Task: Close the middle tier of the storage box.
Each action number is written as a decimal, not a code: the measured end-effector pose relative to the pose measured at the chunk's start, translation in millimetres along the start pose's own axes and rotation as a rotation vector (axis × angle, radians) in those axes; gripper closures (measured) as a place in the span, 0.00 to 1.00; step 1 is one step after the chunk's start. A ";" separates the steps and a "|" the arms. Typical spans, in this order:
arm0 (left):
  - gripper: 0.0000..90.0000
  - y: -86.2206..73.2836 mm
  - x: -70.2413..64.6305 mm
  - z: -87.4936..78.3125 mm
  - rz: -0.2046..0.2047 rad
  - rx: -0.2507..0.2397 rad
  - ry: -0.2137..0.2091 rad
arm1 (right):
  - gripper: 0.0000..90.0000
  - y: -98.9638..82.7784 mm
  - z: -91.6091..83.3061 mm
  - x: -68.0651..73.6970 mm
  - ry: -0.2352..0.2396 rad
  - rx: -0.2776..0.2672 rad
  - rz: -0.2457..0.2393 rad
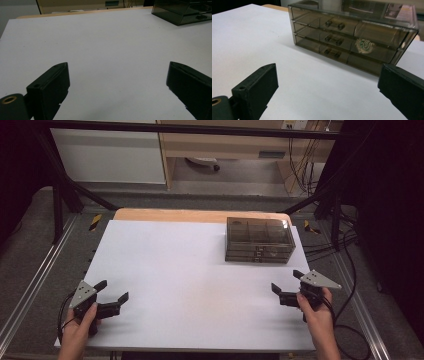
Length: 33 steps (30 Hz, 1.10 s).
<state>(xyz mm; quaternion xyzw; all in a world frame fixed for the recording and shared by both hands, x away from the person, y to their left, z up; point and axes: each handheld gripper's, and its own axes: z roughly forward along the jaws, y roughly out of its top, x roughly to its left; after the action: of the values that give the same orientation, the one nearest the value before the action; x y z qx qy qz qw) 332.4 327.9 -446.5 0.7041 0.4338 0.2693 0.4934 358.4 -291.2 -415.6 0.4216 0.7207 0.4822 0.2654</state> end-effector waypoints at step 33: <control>0.06 -2.3 -5.3 8.0 0.012 0.037 -0.027 | 0.05 -17.9 35.7 25.7 0.063 0.028 -0.045</control>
<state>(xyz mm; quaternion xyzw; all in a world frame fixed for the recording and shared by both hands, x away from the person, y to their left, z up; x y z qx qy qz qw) 335.5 319.9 -451.3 0.7194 0.4276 0.2546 0.4845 367.3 -255.3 -445.4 0.3936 0.7447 0.4789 0.2472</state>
